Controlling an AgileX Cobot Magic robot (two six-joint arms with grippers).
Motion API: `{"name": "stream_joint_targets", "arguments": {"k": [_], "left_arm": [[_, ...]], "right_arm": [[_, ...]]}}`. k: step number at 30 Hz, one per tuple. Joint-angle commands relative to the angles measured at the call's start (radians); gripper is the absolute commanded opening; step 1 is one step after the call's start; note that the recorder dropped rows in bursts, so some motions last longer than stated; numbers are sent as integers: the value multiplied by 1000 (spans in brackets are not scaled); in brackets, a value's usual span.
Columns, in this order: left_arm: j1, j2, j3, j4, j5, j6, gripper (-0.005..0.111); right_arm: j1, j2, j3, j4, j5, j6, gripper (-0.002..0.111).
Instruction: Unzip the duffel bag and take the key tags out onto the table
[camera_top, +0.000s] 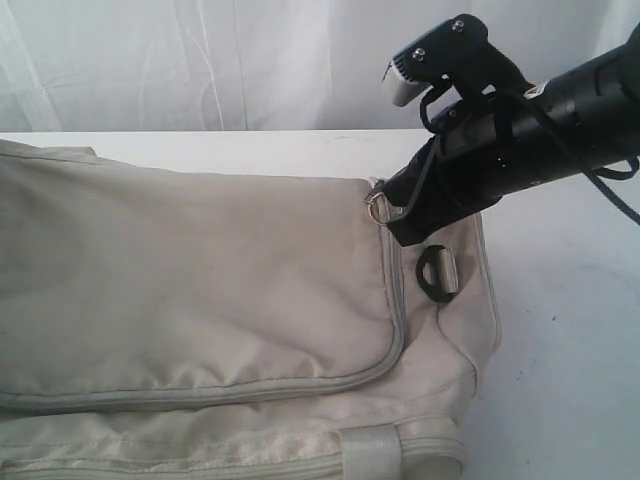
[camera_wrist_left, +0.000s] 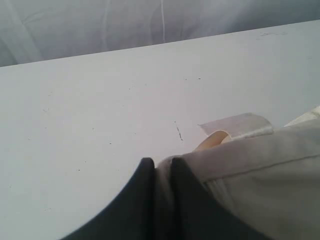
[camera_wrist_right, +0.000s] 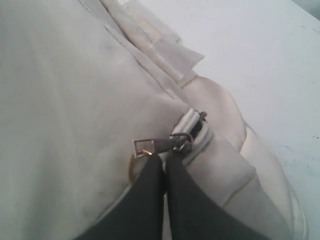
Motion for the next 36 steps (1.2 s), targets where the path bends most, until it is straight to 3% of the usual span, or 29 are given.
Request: {"name": "stream_joint_targets", "arguments": {"k": [1,13,18,22,24,26,27,29,36], "left_arm": [[6,-31,-32,-79,-71,5,0],[6,-31,-32,-79,-71,5,0],[6,-31,-32,-79,-71,5,0],[6,-31,-32,-79,-71,5,0],[6,-31,-32,-79,-71,5,0],[6,-31,-32,-79,-71,5,0],[6,-31,-32,-79,-71,5,0],[6,-31,-32,-79,-71,5,0],[6,-31,-32,-79,-75,5,0]], "right_arm": [[2,-44,-3,-64,92,-12,0],[2,-63,-2,-128,382,14,0],[2,-63,-2,-128,400,40,0],[2,-63,-2,-130,252,40,1],[2,-63,-2,-133,203,38,9],[2,-63,-2,-154,183,33,27],[2,-61,-2,-157,161,33,41],[2,-44,-2,-159,121,33,52],[2,40,-2,-132,111,33,49]]}}
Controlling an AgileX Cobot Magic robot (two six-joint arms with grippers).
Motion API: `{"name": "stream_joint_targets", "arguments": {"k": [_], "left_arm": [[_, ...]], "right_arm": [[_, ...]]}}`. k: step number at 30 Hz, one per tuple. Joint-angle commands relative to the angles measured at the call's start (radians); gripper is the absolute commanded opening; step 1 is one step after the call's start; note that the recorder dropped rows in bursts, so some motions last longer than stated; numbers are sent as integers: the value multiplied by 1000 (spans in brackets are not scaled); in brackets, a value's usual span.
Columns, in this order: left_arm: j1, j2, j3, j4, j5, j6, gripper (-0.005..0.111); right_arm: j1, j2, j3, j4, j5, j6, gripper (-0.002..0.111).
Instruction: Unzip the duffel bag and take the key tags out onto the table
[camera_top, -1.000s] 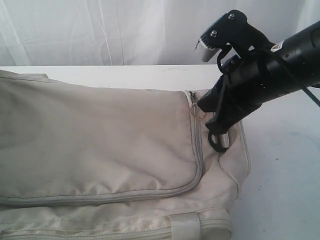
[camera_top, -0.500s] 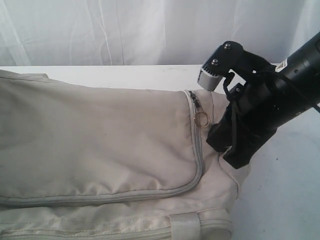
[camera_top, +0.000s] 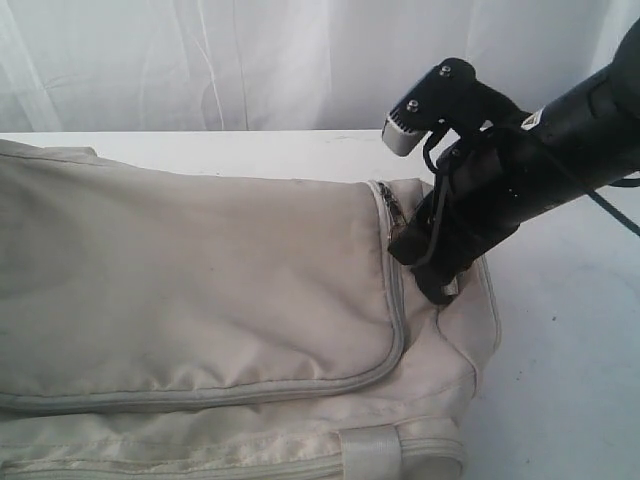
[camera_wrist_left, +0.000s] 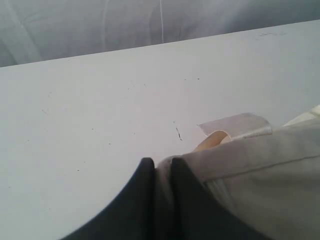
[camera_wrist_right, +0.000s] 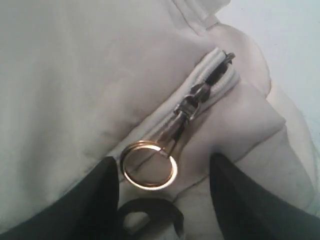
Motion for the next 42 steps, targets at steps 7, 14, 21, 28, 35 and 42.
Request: {"name": "stream_joint_targets", "arguments": {"k": [7,14,21,28,35,42], "left_arm": [[6,-31,-31,-79,-78,5,0],[6,-31,-31,-79,-78,5,0],[6,-31,-31,-79,-78,5,0],[6,-31,-31,-79,-78,5,0],[6,-31,-31,-79,-78,5,0],[6,-31,-31,-79,-78,5,0]], "right_arm": [[2,67,-2,25,-16,2,46],[2,55,-2,29,-23,2,18],[2,12,-2,6,6,2,0],[2,-23,-2,-2,139,2,0],[2,-42,-2,-4,288,-2,0],[2,-42,-2,22,413,15,0]]}}
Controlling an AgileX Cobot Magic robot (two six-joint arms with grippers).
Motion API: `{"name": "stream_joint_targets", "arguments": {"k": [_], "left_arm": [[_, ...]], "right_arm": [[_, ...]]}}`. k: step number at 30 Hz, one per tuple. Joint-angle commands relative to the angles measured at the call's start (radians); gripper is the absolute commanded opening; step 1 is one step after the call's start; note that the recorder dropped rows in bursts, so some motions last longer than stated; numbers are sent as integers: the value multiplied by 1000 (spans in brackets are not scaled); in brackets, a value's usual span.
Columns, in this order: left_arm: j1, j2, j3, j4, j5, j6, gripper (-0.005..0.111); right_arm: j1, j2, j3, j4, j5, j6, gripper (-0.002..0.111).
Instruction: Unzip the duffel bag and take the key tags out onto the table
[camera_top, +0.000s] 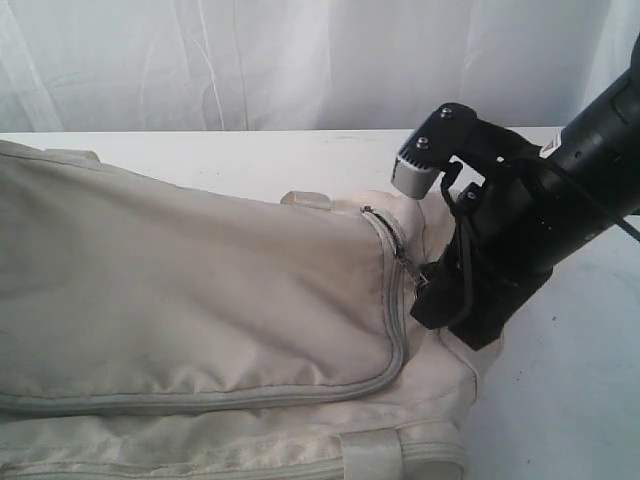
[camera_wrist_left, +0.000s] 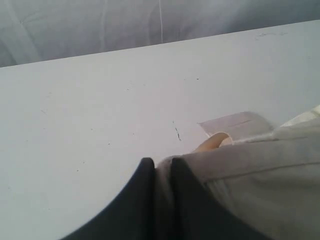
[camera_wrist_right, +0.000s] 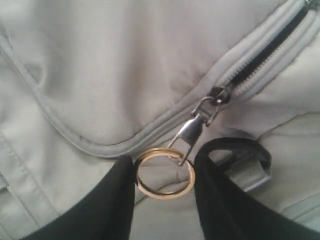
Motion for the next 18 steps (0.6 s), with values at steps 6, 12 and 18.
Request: {"name": "stream_joint_targets", "arguments": {"k": [6,12,18], "left_arm": [[6,-31,-31,-91,-72,-24,0],[6,-31,-31,-140,83,45,5],[6,-31,-33,-199,285,54,65]], "right_arm": [[2,-6,-2,71,191,87,0],[2,-6,-2,66,85,87,0],[2,-6,-2,62,37,87,0]]}}
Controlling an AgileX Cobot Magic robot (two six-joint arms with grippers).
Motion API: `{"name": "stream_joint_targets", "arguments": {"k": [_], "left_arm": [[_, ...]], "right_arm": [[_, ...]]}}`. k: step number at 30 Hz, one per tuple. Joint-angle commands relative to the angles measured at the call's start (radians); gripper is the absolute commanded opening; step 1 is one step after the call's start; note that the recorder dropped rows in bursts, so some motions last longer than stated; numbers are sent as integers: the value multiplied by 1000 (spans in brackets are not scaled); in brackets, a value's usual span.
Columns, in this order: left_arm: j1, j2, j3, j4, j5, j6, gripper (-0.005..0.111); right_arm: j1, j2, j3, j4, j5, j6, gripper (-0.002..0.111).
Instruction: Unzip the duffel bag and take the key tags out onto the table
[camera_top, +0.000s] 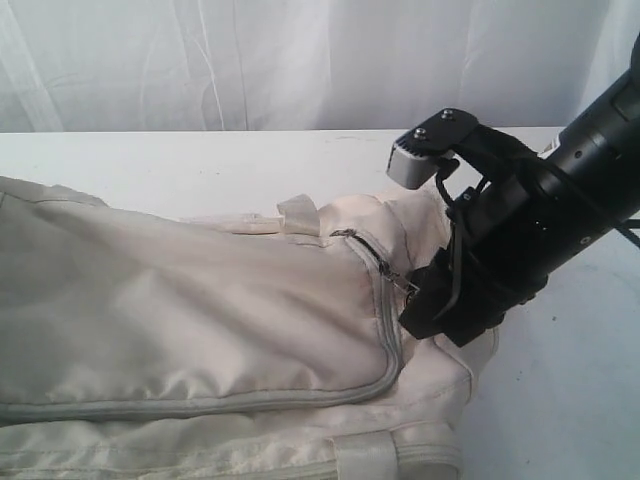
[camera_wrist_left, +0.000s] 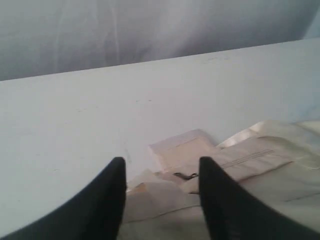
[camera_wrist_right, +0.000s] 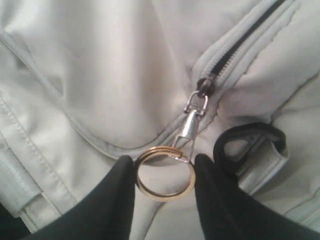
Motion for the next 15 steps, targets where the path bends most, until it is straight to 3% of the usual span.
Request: {"name": "stream_joint_targets", "arguments": {"k": [1,4,8,11,15], "left_arm": [[3,-12,-9,-106,230,53,67],[-24,-12,-9,-172,435,139,65],[-128,-12,-3,-190,553,328,64],[-250,-12,13,-204,518,486,64],[-429,-5,56,-298,352,703,64]], "right_arm": [[2,-6,-2,-5,-26,2,0],[2,-6,-2,-5,-33,2,0],[2,-6,-2,-5,-23,2,0],[2,-6,-2,-5,-23,2,0],[2,-6,-2,-5,-25,2,0]]}}
